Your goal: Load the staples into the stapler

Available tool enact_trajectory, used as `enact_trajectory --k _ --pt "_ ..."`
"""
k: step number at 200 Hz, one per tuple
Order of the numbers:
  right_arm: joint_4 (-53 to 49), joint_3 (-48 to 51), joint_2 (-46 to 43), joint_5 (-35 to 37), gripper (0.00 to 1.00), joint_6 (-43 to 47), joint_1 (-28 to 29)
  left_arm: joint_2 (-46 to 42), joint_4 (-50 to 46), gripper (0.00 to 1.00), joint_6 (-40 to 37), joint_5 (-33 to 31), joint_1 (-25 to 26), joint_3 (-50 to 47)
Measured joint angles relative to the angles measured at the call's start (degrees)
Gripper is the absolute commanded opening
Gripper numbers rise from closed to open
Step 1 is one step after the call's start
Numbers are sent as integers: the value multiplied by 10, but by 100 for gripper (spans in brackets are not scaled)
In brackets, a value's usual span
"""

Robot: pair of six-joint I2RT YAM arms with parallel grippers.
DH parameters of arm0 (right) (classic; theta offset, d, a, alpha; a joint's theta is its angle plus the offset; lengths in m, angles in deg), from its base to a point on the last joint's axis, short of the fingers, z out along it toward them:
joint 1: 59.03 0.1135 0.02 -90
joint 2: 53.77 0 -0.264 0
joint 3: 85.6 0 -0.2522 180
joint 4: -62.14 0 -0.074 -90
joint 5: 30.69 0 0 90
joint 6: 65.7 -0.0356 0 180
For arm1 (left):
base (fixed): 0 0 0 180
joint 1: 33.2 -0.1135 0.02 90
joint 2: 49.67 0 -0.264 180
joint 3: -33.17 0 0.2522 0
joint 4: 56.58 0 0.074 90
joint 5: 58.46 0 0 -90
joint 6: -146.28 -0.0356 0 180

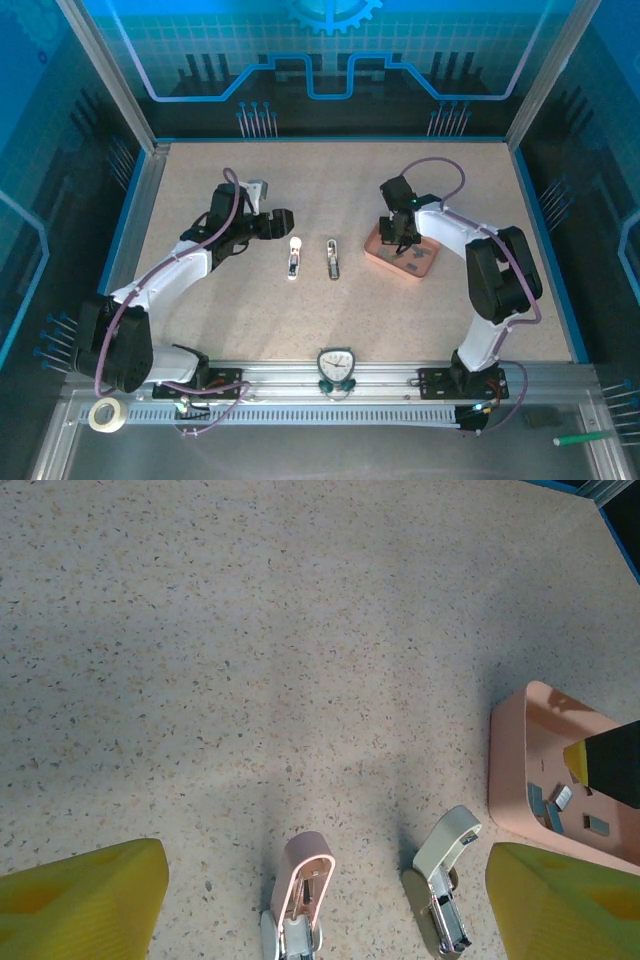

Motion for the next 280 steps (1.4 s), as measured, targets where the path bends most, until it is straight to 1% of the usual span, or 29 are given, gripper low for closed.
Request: enact_trajectory --k 61,101,148,180,223,280 --pt "-6 0 -16 0 20 0 5 0 5 84 0 0 0 -4" --pt "-15 0 -61 7 20 -3 28 0 5 84 0 0 0 -4" --pt "-32 0 -132 31 20 -20 90 -2 6 84 3 4 0 -7" --pt "-37 21 -167 39 20 -54 132 -2 6 84 5 11 0 -7" --pt "-44 55 -173 44 20 -120 199 -4 6 84 14 12 0 -7" --pt "-42 71 -170 53 20 -210 289 -7 4 84 14 12 0 -7"
